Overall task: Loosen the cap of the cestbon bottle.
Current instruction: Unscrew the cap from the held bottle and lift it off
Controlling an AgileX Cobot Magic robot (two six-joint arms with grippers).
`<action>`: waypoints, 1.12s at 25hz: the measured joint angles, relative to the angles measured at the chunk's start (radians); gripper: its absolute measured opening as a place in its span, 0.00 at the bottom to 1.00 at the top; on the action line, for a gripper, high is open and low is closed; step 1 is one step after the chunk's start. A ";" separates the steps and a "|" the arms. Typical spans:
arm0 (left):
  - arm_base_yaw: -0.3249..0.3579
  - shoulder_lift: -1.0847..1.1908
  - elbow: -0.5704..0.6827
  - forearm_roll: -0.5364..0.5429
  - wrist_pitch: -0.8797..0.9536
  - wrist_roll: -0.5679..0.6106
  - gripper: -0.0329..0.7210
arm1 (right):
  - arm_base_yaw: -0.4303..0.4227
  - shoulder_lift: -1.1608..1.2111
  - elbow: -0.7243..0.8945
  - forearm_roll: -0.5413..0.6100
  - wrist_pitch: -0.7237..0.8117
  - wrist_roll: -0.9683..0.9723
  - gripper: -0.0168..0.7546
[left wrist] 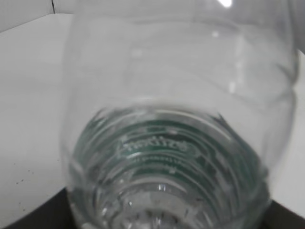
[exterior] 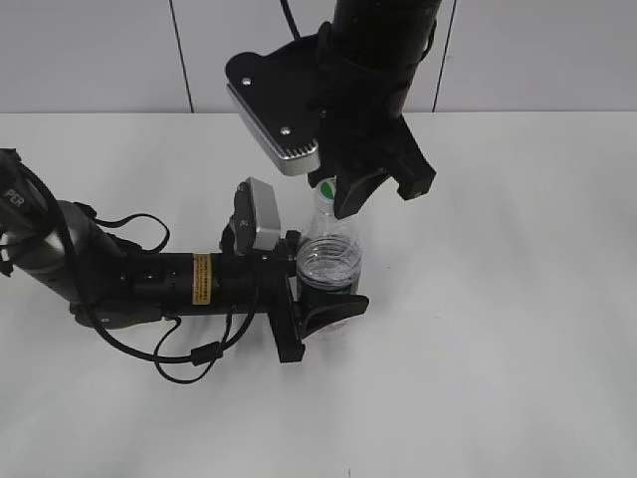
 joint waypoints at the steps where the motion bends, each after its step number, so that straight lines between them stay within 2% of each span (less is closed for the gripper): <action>1: 0.000 0.000 0.000 0.001 0.000 0.000 0.59 | 0.000 0.000 0.000 0.008 0.000 0.033 0.44; 5: 0.000 0.000 0.000 0.004 0.000 -0.006 0.59 | 0.000 0.000 0.000 0.034 0.000 0.177 0.64; 8: 0.000 0.000 0.000 0.004 0.000 -0.006 0.59 | 0.000 0.000 0.000 0.034 0.000 0.271 0.70; 13: 0.000 0.000 0.000 0.004 0.000 -0.006 0.59 | 0.000 -0.024 0.001 0.035 0.000 0.472 0.72; 22: 0.000 0.000 0.000 0.004 0.000 -0.006 0.59 | 0.000 -0.134 -0.009 0.015 0.000 1.228 0.73; 25: 0.000 0.000 0.000 0.004 0.000 -0.006 0.59 | 0.000 -0.139 -0.010 0.011 0.001 1.433 0.73; 28: 0.000 0.000 0.000 0.004 0.000 -0.006 0.59 | 0.000 -0.139 -0.010 0.003 0.001 1.545 0.73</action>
